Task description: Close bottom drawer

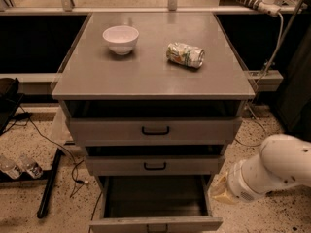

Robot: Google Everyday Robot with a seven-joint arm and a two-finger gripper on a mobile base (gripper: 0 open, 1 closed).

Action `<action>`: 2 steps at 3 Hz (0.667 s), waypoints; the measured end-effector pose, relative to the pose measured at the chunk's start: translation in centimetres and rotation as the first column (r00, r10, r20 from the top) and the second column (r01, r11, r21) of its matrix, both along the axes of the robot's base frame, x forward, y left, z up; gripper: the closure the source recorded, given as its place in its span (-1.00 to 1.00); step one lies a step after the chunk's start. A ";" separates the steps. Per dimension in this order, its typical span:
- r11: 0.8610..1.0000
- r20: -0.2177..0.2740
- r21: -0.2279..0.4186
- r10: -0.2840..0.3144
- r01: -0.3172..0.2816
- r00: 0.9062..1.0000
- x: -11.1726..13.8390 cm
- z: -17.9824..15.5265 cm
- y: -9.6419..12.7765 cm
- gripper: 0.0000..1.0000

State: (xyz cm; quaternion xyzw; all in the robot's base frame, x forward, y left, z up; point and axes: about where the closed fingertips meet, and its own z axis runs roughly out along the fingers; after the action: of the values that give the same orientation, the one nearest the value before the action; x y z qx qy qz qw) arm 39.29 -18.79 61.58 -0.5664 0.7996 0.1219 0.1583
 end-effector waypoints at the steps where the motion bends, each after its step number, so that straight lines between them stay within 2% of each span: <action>1: 1.000 0.101 0.024 0.005 -0.008 0.995 2.2 -4.2 -0.3 1.00; 2: 1.000 0.144 0.028 -0.016 0.012 0.989 3.5 -4.2 -0.3 1.00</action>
Offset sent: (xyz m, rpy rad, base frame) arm 0.0172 -0.0022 -0.0362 0.0205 -0.0803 0.0078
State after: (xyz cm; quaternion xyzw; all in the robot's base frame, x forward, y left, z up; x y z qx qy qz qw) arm 42.81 -19.05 57.41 -0.5658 0.7883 0.0901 0.2242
